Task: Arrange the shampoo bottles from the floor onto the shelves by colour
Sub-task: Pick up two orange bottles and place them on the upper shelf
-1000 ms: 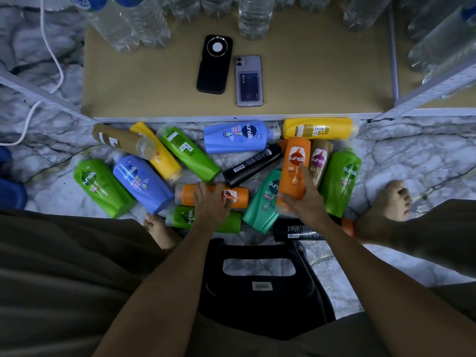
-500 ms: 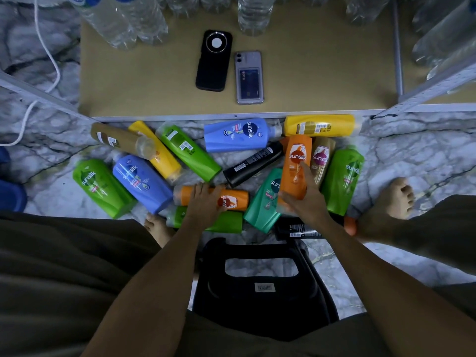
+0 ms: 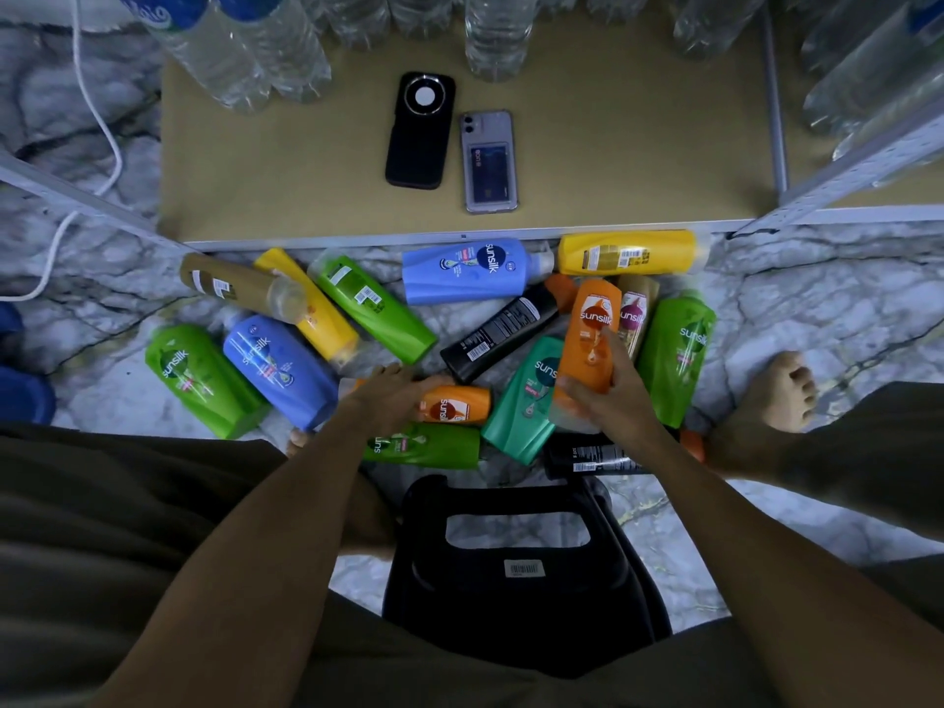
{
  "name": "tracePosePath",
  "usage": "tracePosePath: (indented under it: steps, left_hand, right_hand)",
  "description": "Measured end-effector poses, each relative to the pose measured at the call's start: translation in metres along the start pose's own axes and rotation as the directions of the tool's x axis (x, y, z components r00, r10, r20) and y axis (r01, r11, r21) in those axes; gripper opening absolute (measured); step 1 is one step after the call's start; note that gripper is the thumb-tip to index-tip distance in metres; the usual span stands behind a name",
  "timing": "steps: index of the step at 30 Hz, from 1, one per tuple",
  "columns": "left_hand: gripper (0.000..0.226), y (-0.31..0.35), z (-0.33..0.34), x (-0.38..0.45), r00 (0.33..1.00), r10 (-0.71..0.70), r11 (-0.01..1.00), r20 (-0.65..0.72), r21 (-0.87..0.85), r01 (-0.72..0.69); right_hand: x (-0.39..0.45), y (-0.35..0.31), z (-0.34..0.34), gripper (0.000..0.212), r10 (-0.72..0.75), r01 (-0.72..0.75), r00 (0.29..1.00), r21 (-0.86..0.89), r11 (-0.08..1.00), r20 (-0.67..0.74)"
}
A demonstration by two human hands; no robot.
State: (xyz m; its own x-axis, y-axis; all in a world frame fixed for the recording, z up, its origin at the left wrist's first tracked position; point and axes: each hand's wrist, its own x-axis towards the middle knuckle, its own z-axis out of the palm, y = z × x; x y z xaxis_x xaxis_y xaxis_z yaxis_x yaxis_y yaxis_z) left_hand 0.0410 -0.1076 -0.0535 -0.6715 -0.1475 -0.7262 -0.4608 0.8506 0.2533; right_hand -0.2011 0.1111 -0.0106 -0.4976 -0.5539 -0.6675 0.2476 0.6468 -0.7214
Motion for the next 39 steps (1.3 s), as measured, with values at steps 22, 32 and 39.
tracePosePath:
  steps: [22, 32, 39]
  left_hand:
    - [0.056, 0.061, -0.08, -0.1, 0.961, -0.237, 0.728, -0.139, -0.681, 0.081]
    - [0.078, 0.101, -0.143, -0.154, 0.895, -0.314, 0.284, -0.317, -0.931, -0.23]
    - [0.089, 0.12, -0.206, -0.203, 0.785, -0.276, 0.258, -0.554, -0.83, -0.495]
  right_hand:
    - [-0.071, -0.058, 0.006, 0.075, -0.082, 0.067, 0.993, 0.171, 0.983, 0.085]
    - [-0.112, -0.128, 0.003, 0.078, -0.31, 0.258, 0.942, 0.309, 0.916, 0.132]
    - [-0.151, -0.203, -0.016, 0.094, -0.517, 0.466, 0.844, 0.282, 0.839, 0.144]
